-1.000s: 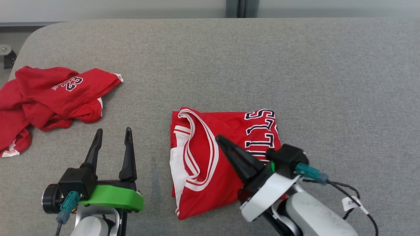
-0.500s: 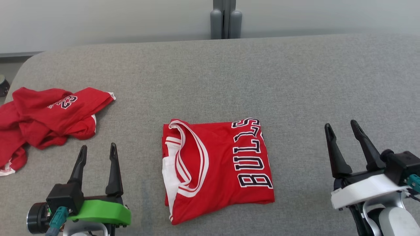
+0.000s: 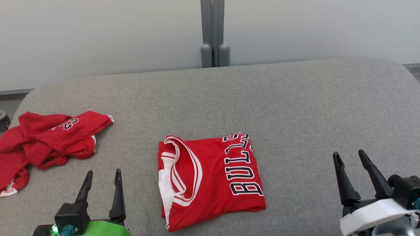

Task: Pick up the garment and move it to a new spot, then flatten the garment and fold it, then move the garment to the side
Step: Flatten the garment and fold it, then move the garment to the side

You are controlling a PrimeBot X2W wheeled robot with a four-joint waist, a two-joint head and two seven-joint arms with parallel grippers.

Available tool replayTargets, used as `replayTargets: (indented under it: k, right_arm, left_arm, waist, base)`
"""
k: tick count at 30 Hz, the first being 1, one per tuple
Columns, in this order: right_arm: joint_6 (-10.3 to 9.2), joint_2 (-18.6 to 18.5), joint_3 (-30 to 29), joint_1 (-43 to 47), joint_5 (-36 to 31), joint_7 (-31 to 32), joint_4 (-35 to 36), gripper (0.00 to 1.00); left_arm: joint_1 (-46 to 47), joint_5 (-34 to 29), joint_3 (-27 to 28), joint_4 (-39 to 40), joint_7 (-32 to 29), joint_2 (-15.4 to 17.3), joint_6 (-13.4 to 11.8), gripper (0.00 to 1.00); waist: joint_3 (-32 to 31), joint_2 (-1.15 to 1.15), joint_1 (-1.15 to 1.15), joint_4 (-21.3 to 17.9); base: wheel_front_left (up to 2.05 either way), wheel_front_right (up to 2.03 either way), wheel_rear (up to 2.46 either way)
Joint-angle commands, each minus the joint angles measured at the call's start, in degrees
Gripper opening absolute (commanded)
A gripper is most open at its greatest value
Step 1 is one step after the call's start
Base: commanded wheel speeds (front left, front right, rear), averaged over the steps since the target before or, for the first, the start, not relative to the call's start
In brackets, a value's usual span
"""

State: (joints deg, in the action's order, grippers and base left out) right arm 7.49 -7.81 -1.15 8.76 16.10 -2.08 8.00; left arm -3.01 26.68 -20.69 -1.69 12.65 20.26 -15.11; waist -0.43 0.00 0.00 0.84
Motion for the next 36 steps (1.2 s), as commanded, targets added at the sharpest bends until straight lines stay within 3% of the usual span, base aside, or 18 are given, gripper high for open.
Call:
replayTargets:
  k: [1, 24, 30, 36]
  right_arm:
    - [0.00, 0.11, -0.20, 0.84, 0.22, 0.21, 0.42, 1.00]
    - [0.00, -0.31, -0.80, 0.63, -0.79, 1.69, 0.99, 1.00]
    - [0.00, -1.21, 0.20, -1.62, -0.81, 2.54, 0.25, 1.00]
    - [0.00, -2.48, 5.90, -6.18, -0.47, 3.26, -4.92, 1.00]
  left_arm:
    - [-0.85, 0.23, -0.07, -0.01, -0.13, 0.39, -0.09, 1.00]
    - [1.79, -0.08, -0.57, -0.63, 0.57, 0.65, 0.37, 1.00]
    - [4.96, -0.95, -0.98, 0.78, 0.97, 0.09, 0.81, 1.00]
    - [9.22, -1.60, -0.57, 2.32, 1.54, -0.80, 0.92, 1.00]
  waist:
    - [-0.53, 0.00, 0.00, -0.35]
    - [0.83, 0.00, 0.00, 0.25]
    - [5.08, 0.00, 0.00, 2.99]
    - [10.62, 0.00, 0.00, 7.60]
  base:
    - [0.00, 0.00, 0.00]
    - [0.00, 0.00, 0.00]
    - [0.00, 0.00, 0.00]
    - [0.00, 0.00, 0.00]
